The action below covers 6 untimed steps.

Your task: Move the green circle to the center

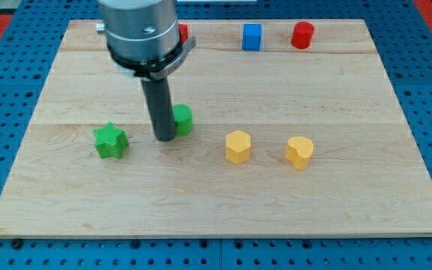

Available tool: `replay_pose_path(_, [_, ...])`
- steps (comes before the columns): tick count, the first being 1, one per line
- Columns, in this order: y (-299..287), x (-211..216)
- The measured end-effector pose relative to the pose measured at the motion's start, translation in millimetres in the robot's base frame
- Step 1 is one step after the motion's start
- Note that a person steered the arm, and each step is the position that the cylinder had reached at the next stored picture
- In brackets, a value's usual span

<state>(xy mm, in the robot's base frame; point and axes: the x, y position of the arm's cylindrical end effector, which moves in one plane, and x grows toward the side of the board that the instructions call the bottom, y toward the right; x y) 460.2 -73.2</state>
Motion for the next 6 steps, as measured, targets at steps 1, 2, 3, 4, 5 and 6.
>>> replay_pose_path(1, [2.8, -24.7])
replay_pose_path(2, [34.8, -35.0])
replay_pose_path(3, [69.9, -31.1])
replay_pose_path(4, [84.1, -30.4])
replay_pose_path(5, [84.7, -39.2])
replay_pose_path(6, [84.1, -60.5])
